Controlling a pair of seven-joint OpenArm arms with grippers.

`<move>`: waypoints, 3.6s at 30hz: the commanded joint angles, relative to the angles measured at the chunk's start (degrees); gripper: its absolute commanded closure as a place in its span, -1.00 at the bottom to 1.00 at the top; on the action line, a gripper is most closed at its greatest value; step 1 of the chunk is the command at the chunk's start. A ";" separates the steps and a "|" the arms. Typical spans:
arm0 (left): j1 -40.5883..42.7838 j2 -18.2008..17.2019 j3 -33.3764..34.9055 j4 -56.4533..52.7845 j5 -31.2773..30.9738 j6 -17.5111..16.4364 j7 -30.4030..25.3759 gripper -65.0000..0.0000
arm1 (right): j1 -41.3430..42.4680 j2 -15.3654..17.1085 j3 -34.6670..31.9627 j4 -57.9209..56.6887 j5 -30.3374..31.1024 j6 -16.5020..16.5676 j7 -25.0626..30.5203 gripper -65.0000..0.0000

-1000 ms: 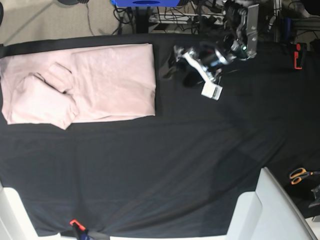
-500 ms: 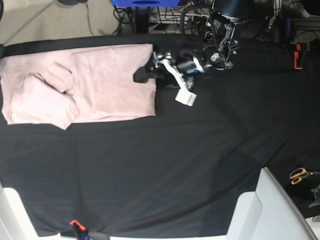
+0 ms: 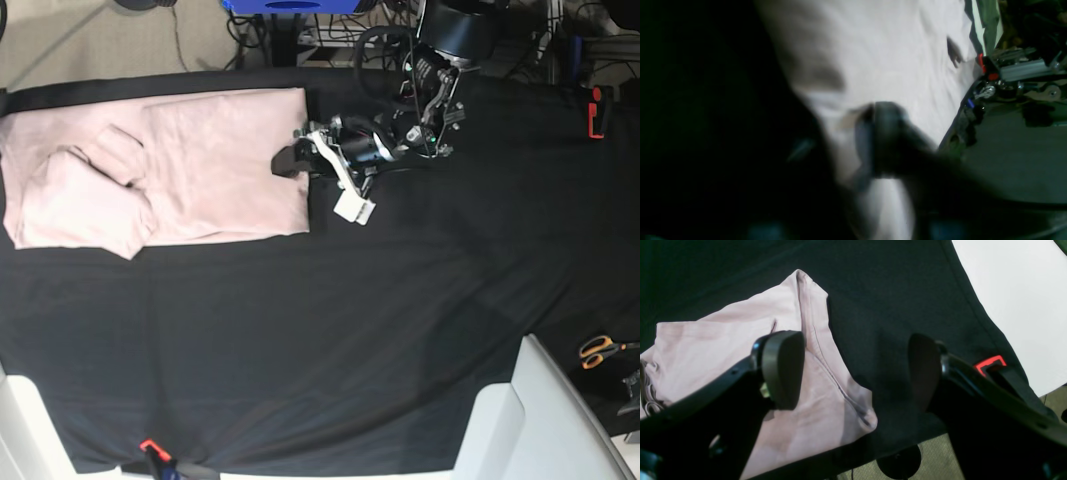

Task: Fold the T-shirt properly
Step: 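Move the left gripper to the shirt's folded edge and grasp it, then drag the shirt edge with the left gripper to square the rectangle, then grasp the shirt's sleeve end with the right gripper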

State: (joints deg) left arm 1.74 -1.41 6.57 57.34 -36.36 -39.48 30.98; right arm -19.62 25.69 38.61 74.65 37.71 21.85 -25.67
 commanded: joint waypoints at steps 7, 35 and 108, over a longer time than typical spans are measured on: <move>0.24 -0.83 -0.63 1.43 -0.87 -0.52 0.18 1.00 | 0.14 1.16 0.47 0.64 0.92 0.18 1.28 -0.40; 7.98 -11.03 -8.63 15.14 -0.70 2.96 0.45 1.00 | 7.97 -7.01 0.73 0.64 1.36 10.64 -14.90 -0.40; 21.43 -17.27 -35.54 27.98 -0.78 2.61 0.45 -1.00 | 18.17 -9.39 -12.02 -18.70 5.76 18.15 -42.24 -0.80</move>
State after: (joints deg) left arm 23.05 -17.96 -28.67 84.53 -36.12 -36.45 32.42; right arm -0.95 16.95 27.35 56.77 47.57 41.06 -65.71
